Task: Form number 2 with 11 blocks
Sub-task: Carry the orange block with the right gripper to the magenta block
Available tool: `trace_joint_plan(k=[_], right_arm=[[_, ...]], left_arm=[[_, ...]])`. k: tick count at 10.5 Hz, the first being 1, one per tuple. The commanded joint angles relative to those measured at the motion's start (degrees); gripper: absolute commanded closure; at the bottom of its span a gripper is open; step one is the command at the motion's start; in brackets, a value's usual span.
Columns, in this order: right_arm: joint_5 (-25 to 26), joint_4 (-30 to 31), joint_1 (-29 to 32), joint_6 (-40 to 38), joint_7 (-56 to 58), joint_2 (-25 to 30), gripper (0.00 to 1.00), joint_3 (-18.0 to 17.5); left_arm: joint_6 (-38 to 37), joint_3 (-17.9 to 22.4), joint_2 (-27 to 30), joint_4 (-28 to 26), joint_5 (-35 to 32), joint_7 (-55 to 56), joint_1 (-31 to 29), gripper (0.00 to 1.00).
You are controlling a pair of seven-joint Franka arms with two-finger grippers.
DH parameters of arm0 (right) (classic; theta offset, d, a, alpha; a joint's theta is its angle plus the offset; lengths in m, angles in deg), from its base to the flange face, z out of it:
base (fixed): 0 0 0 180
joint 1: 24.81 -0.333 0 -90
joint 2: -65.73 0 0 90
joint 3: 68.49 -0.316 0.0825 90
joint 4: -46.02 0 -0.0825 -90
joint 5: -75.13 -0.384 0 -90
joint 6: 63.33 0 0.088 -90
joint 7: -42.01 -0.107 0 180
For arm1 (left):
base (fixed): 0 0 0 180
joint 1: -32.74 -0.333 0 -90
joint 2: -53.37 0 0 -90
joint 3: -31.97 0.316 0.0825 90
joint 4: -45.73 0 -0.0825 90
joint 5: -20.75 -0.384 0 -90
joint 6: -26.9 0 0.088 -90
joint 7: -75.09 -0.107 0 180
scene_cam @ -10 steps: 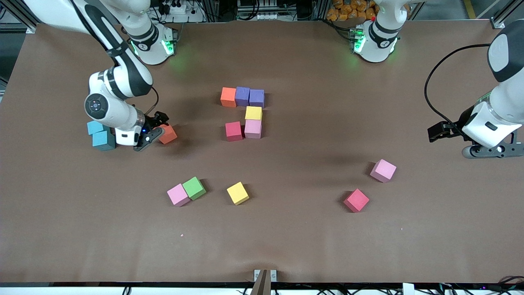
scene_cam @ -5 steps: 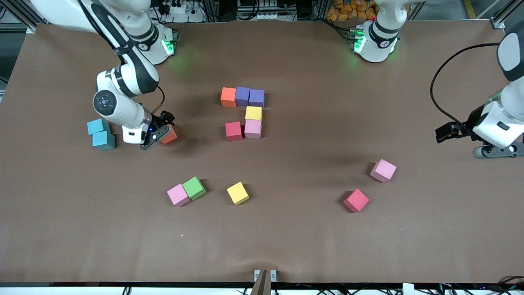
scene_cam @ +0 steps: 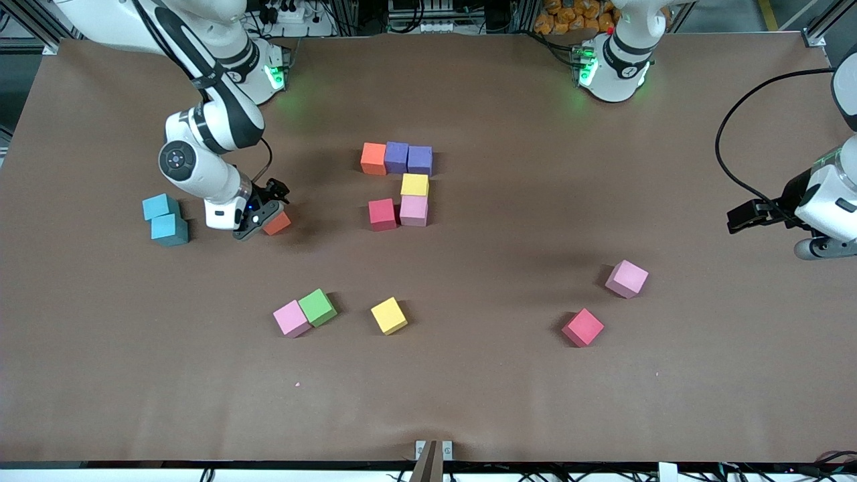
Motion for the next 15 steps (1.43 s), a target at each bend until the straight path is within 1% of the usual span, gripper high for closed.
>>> trace_joint_plan(k=[1,2,3,4,5,6,7,9,12,13,14,15], right_arm=[[-0.6,2.4,-0.1,2.3,0.1,0.7,0.0,-0.1],[-0.5,2.4,-0.1,2.4,0.1,0.7,0.0,-0.1],[1.1,2.3,-0.1,2.6,0.4,0.7,0.0,-0.1],[4.1,2.2,0.1,2.9,0.5,0.5,0.14,-0.1],[5.7,2.2,0.2,2.9,0.5,0.5,0.3,0.0],[5.8,2.1,0.4,2.9,0.4,0.6,0.53,0.0],[6.0,1.6,0.4,2.7,0.6,1.2,0.65,0.0],[5.9,0.2,-1.8,1.9,0.4,4.1,0.67,-0.2],[6.0,-4.6,-13.1,1.8,0.1,4.2,0.7,-0.2],[6.3,-7.5,-16.8,0.3,0.4,3.6,0.7,-0.1],[9.4,-10.3,-21.1,-2.0,1.4,2.2,0.7,-0.1],[13.2,-12.3,-23.9,-3.1,1.7,0.0,0.7,0.2]], left_arm=[[-1.6,-0.3,0.0,0.8,-0.6,-0.6,-0.1,0.0],[-1.6,-0.3,0.0,0.8,-0.6,-0.7,-0.2,0.0],[-1.6,-0.3,0.0,0.8,-0.7,-1.1,-0.2,0.0],[-2.2,-0.4,0.0,0.6,-0.7,-1.0,0.0,0.0],[-2.9,-0.6,0.0,0.7,-0.7,-0.5,0.3,0.0],[-3.1,-0.9,0.0,0.7,-0.7,-0.5,0.3,0.0],[-3.1,-0.9,0.0,0.7,-0.7,-0.5,0.3,0.0],[-3.1,-0.9,-0.2,0.7,-0.8,-0.5,0.1,0.0],[-3.1,-0.9,-0.3,0.7,-0.8,-0.5,0.3,0.0],[-3.1,-0.9,-0.3,0.7,-0.8,-0.5,0.3,0.0],[-3.1,-0.9,-0.3,0.7,-0.9,-0.5,0.3,0.0],[-3.1,-0.9,-0.3,0.7,-0.9,-0.5,0.1,0.0]])
